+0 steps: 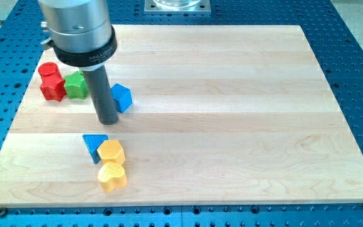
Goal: Push the cube towards top
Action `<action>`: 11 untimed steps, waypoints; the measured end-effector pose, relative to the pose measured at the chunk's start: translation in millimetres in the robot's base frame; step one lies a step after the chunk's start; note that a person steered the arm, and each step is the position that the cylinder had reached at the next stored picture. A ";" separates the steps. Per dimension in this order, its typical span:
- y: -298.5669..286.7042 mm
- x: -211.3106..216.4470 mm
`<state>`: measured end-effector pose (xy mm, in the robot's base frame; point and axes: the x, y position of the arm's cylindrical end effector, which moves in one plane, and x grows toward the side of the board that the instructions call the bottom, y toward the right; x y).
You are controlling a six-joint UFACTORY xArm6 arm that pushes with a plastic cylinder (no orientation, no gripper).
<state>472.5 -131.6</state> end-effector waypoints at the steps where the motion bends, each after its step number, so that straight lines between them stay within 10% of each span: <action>1: 1.1 -45.5; 2: 5.0 -96.0; 9: 109.0 -31.1; 11: 6.7 -114.5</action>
